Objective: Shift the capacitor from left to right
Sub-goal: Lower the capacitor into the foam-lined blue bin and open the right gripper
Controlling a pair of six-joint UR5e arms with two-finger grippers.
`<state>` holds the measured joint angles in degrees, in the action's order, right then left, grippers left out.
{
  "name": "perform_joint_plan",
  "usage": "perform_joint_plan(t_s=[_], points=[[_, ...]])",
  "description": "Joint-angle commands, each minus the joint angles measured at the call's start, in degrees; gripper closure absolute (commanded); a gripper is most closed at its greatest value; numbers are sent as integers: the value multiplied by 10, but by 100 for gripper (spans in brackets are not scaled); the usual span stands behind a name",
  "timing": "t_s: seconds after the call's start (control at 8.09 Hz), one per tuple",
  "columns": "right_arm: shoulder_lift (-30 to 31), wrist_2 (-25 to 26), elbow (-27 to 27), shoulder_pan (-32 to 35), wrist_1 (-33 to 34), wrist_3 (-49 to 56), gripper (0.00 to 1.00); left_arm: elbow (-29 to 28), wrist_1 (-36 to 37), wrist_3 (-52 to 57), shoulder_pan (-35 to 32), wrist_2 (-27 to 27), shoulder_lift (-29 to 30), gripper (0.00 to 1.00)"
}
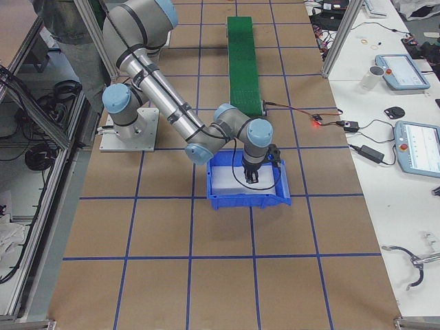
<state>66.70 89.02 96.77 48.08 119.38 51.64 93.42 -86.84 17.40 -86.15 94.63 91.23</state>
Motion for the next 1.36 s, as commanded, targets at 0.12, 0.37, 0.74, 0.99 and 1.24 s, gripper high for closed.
perform_joint_plan(t_s=[0.12,0.37,0.74,0.99,1.24], points=[[3,-32,-1,-1,2,-2,0,1,10,-1,0,0,1,0],[39,-25,-3,-1,6,-4,0,1,11,-1,0,0,1,0],[89,5,-5,0,-4,-10,0,1,11,-1,0,0,1,0],[133,5,-5,14,-46,-86,0,1,11,-3,0,0,13,0],[164,4,-10,69,-92,-153,0,0,11,-3,0,0,14,0]])
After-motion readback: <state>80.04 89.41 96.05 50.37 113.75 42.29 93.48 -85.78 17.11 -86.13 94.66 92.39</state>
